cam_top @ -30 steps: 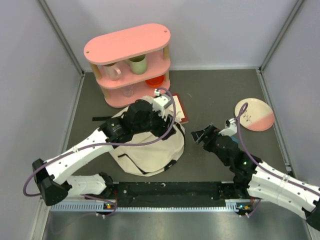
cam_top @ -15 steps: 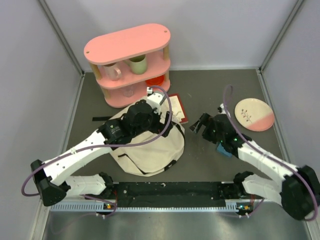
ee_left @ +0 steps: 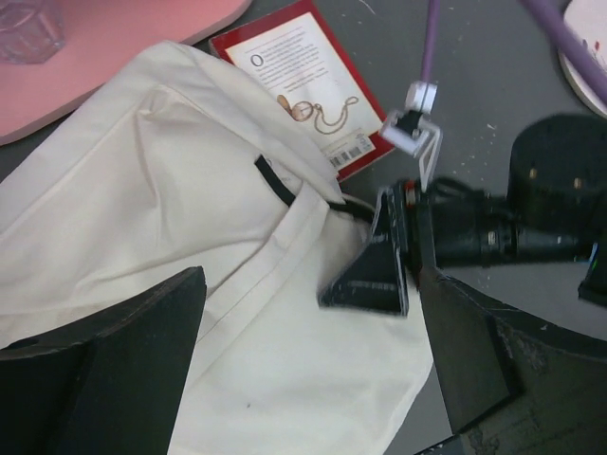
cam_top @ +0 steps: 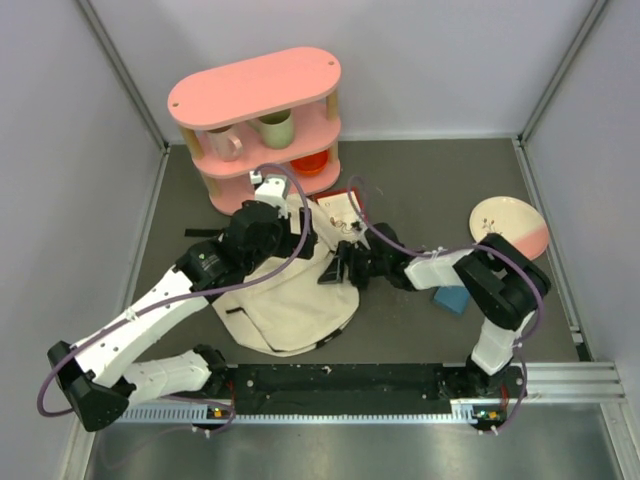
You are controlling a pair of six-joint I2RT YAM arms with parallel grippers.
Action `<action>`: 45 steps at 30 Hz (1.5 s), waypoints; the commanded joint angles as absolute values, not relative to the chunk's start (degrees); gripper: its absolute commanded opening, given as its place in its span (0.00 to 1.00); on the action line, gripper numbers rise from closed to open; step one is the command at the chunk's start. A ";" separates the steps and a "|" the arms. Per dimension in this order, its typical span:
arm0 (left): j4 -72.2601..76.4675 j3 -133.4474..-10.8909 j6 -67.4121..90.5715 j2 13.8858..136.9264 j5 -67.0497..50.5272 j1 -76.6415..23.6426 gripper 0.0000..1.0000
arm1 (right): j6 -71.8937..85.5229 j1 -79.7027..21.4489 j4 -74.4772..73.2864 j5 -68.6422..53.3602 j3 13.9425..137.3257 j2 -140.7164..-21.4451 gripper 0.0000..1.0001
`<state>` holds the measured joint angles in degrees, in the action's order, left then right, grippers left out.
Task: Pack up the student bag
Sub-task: Adjust the student bag at the center of the board, then adjust the book at the center of the board.
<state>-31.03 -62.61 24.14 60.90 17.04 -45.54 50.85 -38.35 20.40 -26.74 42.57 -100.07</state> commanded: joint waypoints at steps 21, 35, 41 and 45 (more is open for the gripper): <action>-16.81 -79.53 25.58 90.40 0.26 -36.04 0.98 | 45.26 -33.92 -10.99 12.13 34.37 -55.56 0.93; -11.42 -93.24 25.31 114.16 9.13 -34.98 0.98 | 47.46 -33.66 -13.01 8.09 29.71 -47.64 0.93; -20.30 -99.57 27.60 119.09 17.57 -34.80 0.98 | 48.43 -33.66 -12.92 6.86 29.09 -48.34 0.93; -24.43 -102.21 29.18 122.86 17.76 -33.93 0.98 | 48.16 -33.66 -12.57 6.07 29.18 -49.48 0.93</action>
<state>-20.08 -98.83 27.14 119.87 14.66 -35.05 47.79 -33.87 -13.34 7.31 29.15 -48.86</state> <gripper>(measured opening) 0.982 0.929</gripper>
